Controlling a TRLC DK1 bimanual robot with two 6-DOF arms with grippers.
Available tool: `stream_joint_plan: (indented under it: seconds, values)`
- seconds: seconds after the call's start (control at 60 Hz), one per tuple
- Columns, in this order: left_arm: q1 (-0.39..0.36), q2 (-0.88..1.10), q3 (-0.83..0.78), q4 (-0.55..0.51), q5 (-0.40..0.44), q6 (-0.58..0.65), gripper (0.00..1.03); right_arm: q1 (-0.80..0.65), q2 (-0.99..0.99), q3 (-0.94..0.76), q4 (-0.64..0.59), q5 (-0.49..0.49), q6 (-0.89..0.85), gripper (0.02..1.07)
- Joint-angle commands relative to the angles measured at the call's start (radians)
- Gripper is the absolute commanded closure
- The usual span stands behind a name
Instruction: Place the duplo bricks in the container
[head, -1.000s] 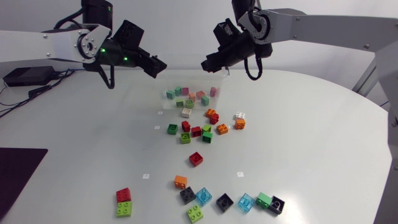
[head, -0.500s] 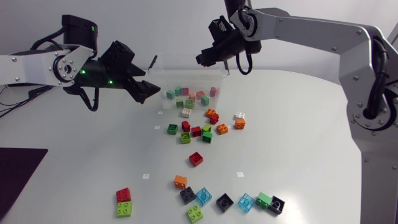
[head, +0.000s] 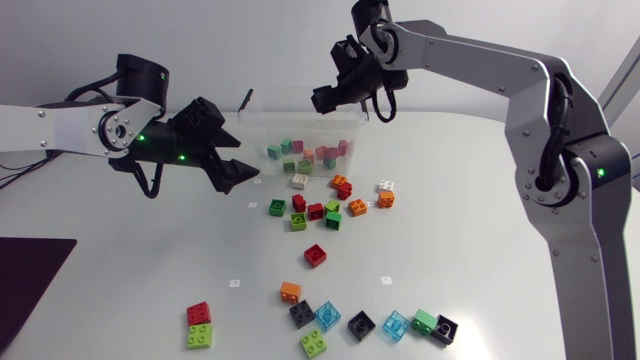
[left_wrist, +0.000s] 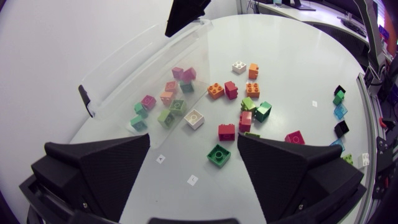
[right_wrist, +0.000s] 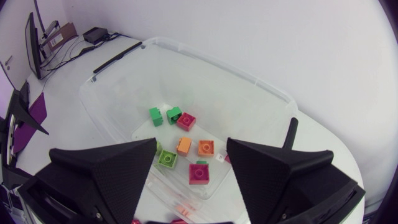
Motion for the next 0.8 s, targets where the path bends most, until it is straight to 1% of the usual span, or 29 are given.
stream_joint_plan:
  seconds: [0.0,0.117,0.2,0.3,0.467,0.65,0.783]
  values:
    - [-0.01,0.028,-0.028,-0.009,0.01,0.037,0.06,0.003,-0.054,0.021,-0.031,0.007,0.028,0.06]
    - [-0.021,0.044,-0.029,-0.016,0.015,0.058,0.06,0.006,-0.117,-0.027,-0.048,0.004,0.026,0.06]
    - [-0.036,0.077,-0.028,-0.018,0.013,0.081,0.06,0.006,-0.177,-0.103,-0.03,0.002,0.026,0.06]
    - [-0.059,0.127,-0.028,-0.019,0.013,0.132,0.06,0.001,-0.27,-0.243,0.006,-0.001,0.009,0.06]
    - [-0.065,0.212,-0.002,-0.022,0.015,0.253,0.06,-0.011,-0.404,-0.452,0.059,-0.013,-0.026,0.06]
    - [-0.064,0.305,0.087,-0.11,0.018,0.384,0.06,-0.033,-0.554,-0.683,0.121,-0.034,-0.066,0.06]
    - [-0.064,0.375,0.158,-0.141,0.018,0.434,0.06,-0.071,-0.614,-0.832,0.175,-0.053,-0.09,0.06]
